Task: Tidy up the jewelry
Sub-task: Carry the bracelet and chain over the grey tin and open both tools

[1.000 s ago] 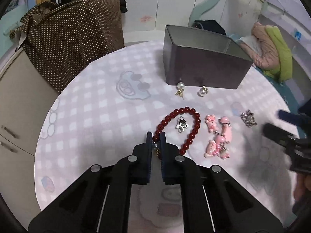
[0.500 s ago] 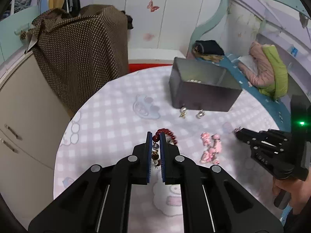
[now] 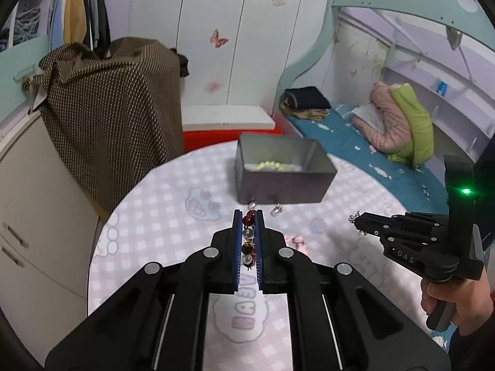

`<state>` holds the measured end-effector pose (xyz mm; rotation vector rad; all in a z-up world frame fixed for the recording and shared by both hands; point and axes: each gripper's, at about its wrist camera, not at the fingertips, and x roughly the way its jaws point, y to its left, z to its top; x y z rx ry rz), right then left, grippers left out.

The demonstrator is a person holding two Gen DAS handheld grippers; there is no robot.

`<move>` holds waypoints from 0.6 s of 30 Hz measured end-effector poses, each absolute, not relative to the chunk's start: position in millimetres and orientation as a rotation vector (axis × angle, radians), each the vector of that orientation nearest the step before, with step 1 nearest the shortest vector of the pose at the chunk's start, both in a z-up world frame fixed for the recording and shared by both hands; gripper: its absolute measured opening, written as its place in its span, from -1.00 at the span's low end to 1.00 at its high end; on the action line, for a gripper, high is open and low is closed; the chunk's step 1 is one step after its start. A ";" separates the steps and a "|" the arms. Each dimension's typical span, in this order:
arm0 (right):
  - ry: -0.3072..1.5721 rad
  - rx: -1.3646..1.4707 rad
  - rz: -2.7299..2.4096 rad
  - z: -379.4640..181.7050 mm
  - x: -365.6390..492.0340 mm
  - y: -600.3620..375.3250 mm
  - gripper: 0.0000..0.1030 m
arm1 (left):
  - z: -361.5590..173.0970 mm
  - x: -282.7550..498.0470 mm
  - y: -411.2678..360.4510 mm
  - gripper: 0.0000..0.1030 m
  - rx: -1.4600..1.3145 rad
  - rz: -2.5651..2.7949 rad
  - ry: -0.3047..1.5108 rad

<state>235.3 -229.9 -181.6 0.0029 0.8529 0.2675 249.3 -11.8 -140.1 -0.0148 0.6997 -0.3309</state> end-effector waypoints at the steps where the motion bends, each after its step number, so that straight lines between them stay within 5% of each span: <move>1: 0.844 0.005 0.273 -176.3 234.2 -229.6 -0.82 | -136.9 248.3 -12.2 -0.86 -0.016 -0.334 0.693; 18: 0.662 -0.059 0.327 -88.6 251.7 -214.7 -0.82 | -62.0 265.0 -26.3 -0.86 -0.021 -0.423 0.545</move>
